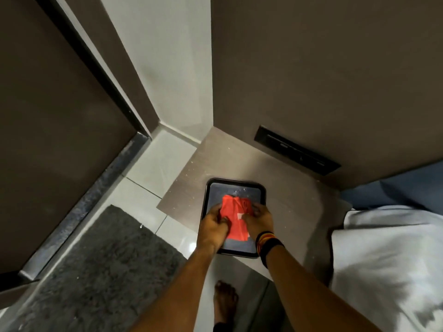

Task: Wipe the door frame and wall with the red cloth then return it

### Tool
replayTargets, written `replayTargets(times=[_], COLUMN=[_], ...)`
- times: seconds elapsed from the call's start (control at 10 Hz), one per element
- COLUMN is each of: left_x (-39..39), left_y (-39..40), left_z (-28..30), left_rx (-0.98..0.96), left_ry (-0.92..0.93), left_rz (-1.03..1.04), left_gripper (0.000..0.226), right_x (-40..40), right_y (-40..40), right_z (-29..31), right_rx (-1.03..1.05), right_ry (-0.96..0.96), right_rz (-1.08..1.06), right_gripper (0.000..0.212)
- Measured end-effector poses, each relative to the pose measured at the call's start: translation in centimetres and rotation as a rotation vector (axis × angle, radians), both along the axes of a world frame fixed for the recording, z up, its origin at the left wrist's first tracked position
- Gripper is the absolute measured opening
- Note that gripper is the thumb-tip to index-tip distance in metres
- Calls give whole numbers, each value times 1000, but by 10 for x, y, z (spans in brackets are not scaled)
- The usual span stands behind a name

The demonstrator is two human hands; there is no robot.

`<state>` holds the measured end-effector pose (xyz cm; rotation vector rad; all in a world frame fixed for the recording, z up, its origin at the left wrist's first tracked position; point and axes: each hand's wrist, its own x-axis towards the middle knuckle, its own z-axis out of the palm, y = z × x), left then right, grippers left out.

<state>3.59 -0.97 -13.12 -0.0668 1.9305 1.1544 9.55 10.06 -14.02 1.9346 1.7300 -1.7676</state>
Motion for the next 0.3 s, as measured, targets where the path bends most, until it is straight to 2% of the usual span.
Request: replayTargets(times=[0.1,0.2,0.3], left_x=[-5,-1,4], left_y=[-4,-17,-25], left_z=[-21,-22,-8], left_rx=[-21,-179,-261], left_ry=[121,605,843], left_rz=[-93,-396,-635], left_gripper=[46,55,61], right_x=[-2,6,15], right_y=[6,-6,-24], right_z=[-20,-24,-14], right_rx=[43,269,569], right_ry=[23,10,-27], right_rz=[55,251,598], right_gripper=[46,44,58])
